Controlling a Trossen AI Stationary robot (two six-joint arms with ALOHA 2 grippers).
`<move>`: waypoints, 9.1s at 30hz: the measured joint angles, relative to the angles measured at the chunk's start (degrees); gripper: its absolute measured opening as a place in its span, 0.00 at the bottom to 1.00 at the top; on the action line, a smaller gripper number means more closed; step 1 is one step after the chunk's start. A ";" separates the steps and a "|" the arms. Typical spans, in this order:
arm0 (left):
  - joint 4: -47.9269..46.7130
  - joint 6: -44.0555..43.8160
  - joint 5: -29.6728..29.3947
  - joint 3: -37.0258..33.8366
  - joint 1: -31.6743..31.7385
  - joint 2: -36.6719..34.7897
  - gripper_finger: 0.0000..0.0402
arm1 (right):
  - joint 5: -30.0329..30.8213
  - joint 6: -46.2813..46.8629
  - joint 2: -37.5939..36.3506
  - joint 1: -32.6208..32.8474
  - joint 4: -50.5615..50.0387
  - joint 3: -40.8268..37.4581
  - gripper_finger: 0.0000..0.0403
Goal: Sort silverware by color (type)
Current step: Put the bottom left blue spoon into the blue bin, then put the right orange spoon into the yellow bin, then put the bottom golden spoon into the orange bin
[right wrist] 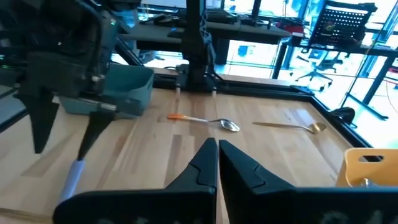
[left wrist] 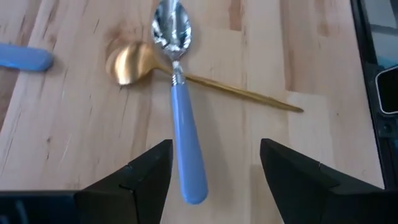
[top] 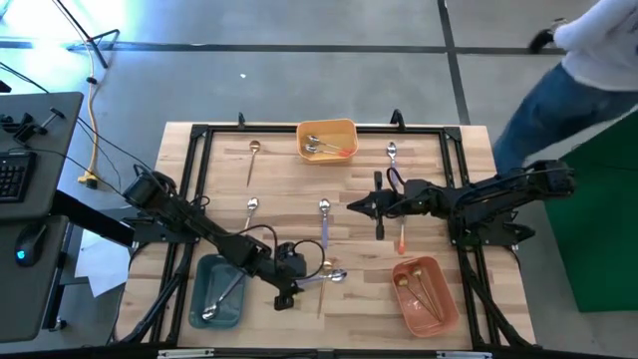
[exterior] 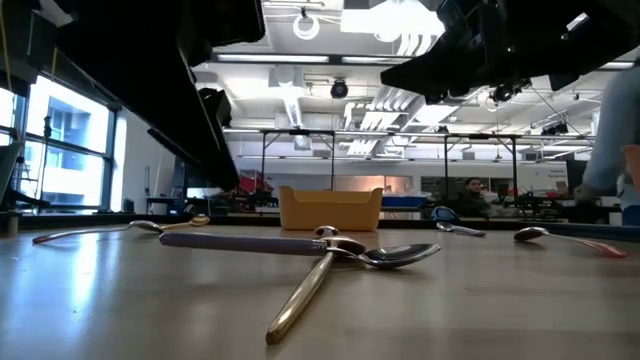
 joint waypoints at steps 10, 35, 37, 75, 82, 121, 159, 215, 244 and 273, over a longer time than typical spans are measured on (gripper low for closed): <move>0.07 3.33 -2.16 -0.01 -0.17 7.10 0.56 | 0.84 0.00 0.00 0.00 -0.16 0.00 0.00; -10.32 -0.38 0.34 -0.10 1.51 -9.79 0.13 | 2.92 0.07 0.02 0.00 -2.27 0.00 0.00; -14.18 -6.15 0.05 -0.09 0.18 -13.79 0.13 | 2.92 0.07 0.02 0.00 -2.28 0.02 0.00; -49.64 -98.88 -0.53 3.67 -40.25 -10.17 0.13 | 2.85 -0.42 0.02 -1.16 -3.85 0.02 0.00; -49.73 -99.40 0.22 3.67 -39.44 -10.18 0.13 | 2.83 -1.03 0.02 -1.16 -3.85 0.02 0.00; 5.82 4.30 -4.26 -12.96 1.40 -20.37 0.00 | 11.57 8.27 0.02 -4.04 -30.54 11.93 0.00; 68.80 19.05 11.61 -47.58 49.01 -20.04 0.00 | 7.88 78.36 0.04 -0.54 -86.78 13.22 0.36; 66.27 17.57 11.81 -47.89 59.92 -19.82 0.00 | -0.26 -28.45 53.49 -31.71 -84.65 86.96 0.00; 64.03 17.65 12.21 -47.89 60.83 -19.82 0.00 | 2.09 -23.71 53.12 -28.56 -98.67 92.29 0.17; 59.98 25.36 15.02 -47.82 58.99 -19.78 0.00 | -3.66 43.44 32.13 2.56 -75.21 50.71 0.00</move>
